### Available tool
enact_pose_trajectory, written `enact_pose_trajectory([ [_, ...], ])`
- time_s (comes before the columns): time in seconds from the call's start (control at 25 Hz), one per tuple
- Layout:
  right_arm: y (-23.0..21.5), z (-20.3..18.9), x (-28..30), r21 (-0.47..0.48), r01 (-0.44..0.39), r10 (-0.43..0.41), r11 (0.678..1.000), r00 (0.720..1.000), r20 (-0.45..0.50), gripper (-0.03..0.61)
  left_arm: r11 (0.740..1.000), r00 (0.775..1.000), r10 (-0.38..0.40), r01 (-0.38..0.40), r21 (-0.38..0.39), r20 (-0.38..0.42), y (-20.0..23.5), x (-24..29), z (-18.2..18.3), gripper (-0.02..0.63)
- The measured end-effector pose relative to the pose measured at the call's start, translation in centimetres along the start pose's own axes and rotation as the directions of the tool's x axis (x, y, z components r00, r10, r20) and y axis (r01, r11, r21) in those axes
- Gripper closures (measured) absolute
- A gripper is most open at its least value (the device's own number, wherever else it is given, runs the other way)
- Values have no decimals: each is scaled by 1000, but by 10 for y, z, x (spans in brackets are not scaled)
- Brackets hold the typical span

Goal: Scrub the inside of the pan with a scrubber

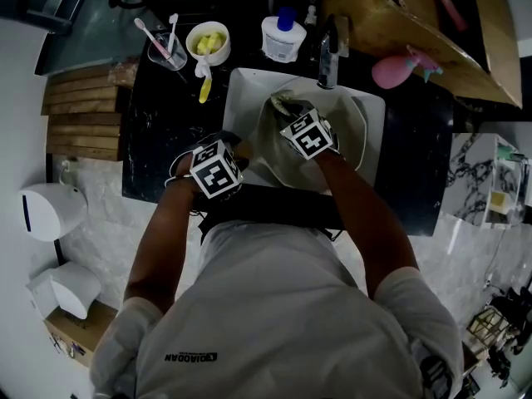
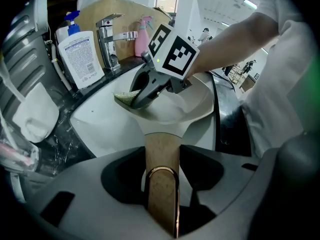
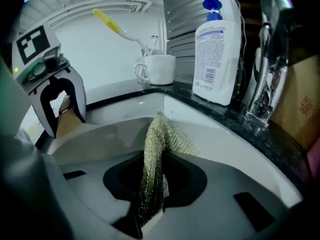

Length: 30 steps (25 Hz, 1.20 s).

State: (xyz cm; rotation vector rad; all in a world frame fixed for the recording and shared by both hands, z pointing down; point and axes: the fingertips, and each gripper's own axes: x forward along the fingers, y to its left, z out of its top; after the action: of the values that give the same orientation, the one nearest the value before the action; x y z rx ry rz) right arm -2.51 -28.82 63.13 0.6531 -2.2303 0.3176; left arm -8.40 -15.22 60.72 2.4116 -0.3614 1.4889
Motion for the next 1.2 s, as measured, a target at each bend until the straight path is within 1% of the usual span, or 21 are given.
enact_pose_trajectory([
  [0.08,10,1,-3,-62,-28,27,998,999,-22,482,1000,1000,3,-3,2,1,0,0,0,394],
  [0.16,19,1,-3,-104,-61,57,993,998,-37,482,1000,1000,2,-2,1,2,-1,0,0,394],
  [0.4,37,0,-4,-144,-142,137,979,990,-42,482,1000,1000,0,0,2,2,0,0,0,394],
  [0.56,48,-3,-9,-218,-183,173,959,983,-64,482,1000,1000,2,-2,3,3,0,1,-1,394],
  [0.72,63,-10,-13,-295,-236,217,926,971,-97,482,1000,1000,-2,2,2,2,-1,0,-1,394],
  [0.88,82,-21,-19,-368,-308,274,877,951,-143,482,1000,1000,-1,1,2,2,0,0,0,394],
  [1.2,108,-41,-32,-455,-408,336,792,913,-233,482,1000,1000,2,-2,2,-1,0,-1,-1,394],
])
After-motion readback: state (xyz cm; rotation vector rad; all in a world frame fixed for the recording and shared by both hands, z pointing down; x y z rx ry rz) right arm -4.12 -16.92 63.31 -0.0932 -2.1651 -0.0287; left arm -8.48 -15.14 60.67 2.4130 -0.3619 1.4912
